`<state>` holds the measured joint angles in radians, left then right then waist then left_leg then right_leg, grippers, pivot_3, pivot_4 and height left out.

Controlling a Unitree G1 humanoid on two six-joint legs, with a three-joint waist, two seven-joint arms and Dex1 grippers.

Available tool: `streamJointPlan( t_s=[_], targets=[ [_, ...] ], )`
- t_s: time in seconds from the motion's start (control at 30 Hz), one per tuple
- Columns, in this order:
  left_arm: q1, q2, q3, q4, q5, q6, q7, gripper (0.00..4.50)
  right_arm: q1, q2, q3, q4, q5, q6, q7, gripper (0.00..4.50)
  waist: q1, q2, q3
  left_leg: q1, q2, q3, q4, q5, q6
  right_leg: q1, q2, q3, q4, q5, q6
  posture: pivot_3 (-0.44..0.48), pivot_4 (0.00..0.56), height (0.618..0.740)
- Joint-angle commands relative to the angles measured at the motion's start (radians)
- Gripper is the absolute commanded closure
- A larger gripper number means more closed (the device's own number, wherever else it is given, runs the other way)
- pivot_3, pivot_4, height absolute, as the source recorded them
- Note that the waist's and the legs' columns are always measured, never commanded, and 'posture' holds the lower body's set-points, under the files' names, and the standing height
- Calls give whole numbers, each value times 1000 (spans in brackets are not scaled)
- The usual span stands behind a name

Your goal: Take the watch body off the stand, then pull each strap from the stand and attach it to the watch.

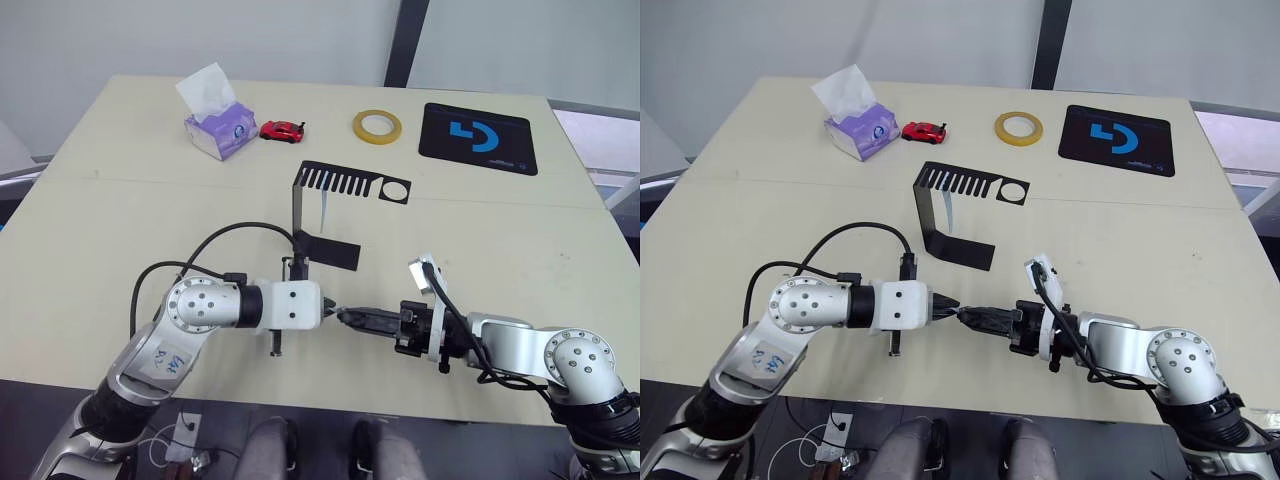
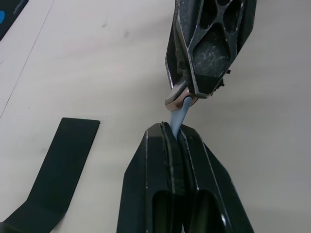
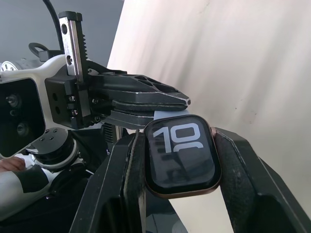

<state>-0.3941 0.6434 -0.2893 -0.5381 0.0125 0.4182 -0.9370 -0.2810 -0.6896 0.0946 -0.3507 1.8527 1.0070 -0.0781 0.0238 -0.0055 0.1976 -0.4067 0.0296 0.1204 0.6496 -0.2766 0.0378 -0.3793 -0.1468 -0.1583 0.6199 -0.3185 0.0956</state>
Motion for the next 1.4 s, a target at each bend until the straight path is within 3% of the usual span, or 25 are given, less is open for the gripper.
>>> streamJointPlan(
  t_s=[0.03,0.4,0.53,0.57,0.77,0.87,0.93,1.0,1.1,1.23,1.4],
  targets=[
    [6,-3,16,-66,-41,-41,-5,4500,-7,11,11,-40,35,4,18,2849,0,0,0,0,0,0,0,0,0,0,0,0,0,0,0,0,150,740],
    [9,-11,40,-46,-77,-53,-9,4500,-10,7,14,-39,34,3,23,2849,0,0,0,0,0,0,0,0,0,0,0,0,0,0,0,0,150,740],
    [25,-10,69,-55,-120,-38,-14,3101,-11,4,13,-39,33,3,26,2849,0,0,0,0,0,0,0,0,0,0,0,0,0,0,0,0,150,740],
    [37,9,93,-65,-154,-47,-40,2557,-11,2,11,-41,29,3,31,2849,0,0,0,0,0,0,0,0,0,0,0,0,0,0,0,0,150,740],
    [238,212,353,-44,-317,-122,-224,50,-7,-30,-19,-71,-88,19,140,2849,-14,0,0,0,1,0,-1,1,-2,-1,1,0,0,0,0,0,150,740],
    [325,267,522,37,-416,-169,-313,0,-8,-64,-24,-122,-289,-5,300,2849,-12,1,1,0,1,0,0,0,-1,-2,1,0,-1,0,0,0,150,740],
    [360,264,600,91,-486,-201,-360,0,0,-97,11,-172,-519,-100,436,2849,-5,1,1,0,1,0,0,-2,3,-2,0,0,-1,0,0,0,150,740],
    [386,239,673,155,-544,-237,-387,0,18,-151,119,-203,-911,-368,602,2849,1,1,1,0,0,1,0,-2,2,-2,0,1,-2,0,0,0,150,740],
    [410,218,724,211,-585,-237,-383,0,41,-157,199,-150,-1268,-728,768,2849,0,1,1,-1,0,2,0,-2,1,-4,0,1,-2,-1,0,0,150,740],
    [455,212,730,222,-579,-287,-400,0,48,-96,202,-46,-1472,-1012,853,2849,-4,0,0,-1,0,9,-1,-1,-2,-8,1,0,2,-1,1,0,150,740],
    [468,203,715,203,-582,-307,-384,0,45,-36,205,26,-1592,-1173,919,2849,-14,-1,0,0,0,13,0,0,-2,-11,1,3,6,0,1,0,150,740]
  ],
)
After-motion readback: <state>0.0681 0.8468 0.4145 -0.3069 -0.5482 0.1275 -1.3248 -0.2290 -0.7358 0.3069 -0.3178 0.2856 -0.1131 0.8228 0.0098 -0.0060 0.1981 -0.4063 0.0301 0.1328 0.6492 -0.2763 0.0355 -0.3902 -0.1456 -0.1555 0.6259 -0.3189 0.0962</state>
